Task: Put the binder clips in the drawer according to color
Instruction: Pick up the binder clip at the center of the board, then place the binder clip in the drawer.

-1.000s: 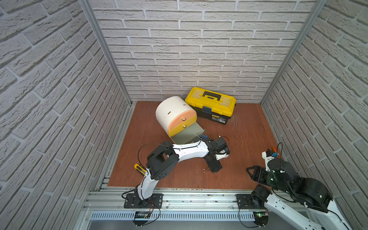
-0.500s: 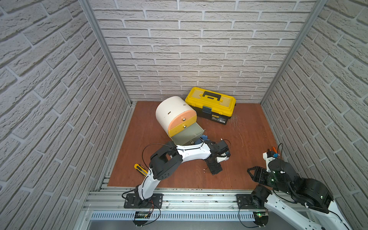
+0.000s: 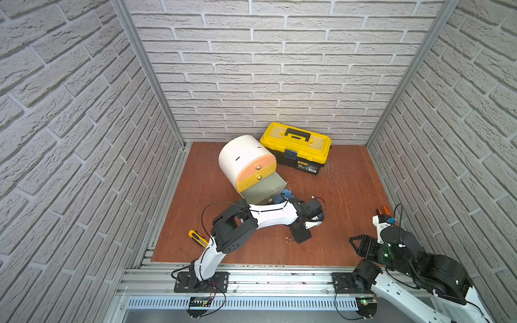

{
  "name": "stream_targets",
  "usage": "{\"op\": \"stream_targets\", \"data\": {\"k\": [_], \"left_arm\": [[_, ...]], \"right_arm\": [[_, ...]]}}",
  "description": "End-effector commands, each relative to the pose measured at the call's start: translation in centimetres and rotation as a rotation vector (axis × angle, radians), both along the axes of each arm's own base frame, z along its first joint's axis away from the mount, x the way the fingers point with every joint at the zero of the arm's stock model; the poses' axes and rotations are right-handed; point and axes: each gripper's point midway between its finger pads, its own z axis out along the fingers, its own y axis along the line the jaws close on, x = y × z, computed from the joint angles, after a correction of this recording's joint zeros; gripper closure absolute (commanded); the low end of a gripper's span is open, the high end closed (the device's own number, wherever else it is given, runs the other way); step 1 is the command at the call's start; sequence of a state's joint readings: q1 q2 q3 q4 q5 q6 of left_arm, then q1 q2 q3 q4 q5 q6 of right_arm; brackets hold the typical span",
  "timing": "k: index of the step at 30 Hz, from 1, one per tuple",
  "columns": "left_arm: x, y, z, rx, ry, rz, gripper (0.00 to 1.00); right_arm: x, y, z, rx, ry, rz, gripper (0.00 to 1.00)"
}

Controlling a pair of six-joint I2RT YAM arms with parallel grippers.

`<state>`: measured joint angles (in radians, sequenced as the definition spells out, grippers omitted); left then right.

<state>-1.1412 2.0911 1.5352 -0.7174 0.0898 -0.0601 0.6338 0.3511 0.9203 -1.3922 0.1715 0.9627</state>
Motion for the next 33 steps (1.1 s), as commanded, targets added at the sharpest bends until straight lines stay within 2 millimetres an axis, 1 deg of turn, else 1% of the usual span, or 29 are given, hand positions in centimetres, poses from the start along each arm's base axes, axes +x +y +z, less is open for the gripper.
{"op": "stream_targets", "data": {"k": [1,3,5,10,14,18,23,29,33], "left_arm": [[-0.1,0.9,0.5,0.042,-0.010,0.005,0.45],[0.1,0.9,1.2,0.038,-0.021,0.010,0.51],[0.3,0.9,1.9,0.033,-0.034,0.020,0.53],[1.5,1.2,4.5,0.010,-0.074,0.063,0.55],[3.0,2.2,7.4,-0.028,-0.105,0.114,0.55],[4.8,3.9,10.3,-0.040,-0.161,0.146,0.55],[7.2,6.9,12.9,-0.037,-0.217,0.197,0.55],[9.9,10.9,14.5,-0.018,-0.268,0.260,0.55],[11.3,12.9,14.8,0.037,-0.329,0.251,0.55]], "right_arm": [[0.3,-0.4,0.8,0.010,-0.038,-0.028,0.41],[0.4,-0.3,0.9,0.011,-0.043,-0.026,0.41],[0.6,-0.2,0.9,0.012,-0.047,-0.022,0.41],[1.5,0.7,0.9,0.014,-0.055,-0.005,0.41],[2.5,1.6,1.0,0.013,-0.062,0.019,0.41],[3.6,2.8,1.0,0.015,-0.065,0.045,0.41],[5.1,4.5,1.0,0.027,-0.067,0.075,0.41],[6.8,6.2,1.2,0.031,-0.066,0.113,0.41],[7.5,7.1,1.0,0.034,-0.056,0.131,0.41]]}}
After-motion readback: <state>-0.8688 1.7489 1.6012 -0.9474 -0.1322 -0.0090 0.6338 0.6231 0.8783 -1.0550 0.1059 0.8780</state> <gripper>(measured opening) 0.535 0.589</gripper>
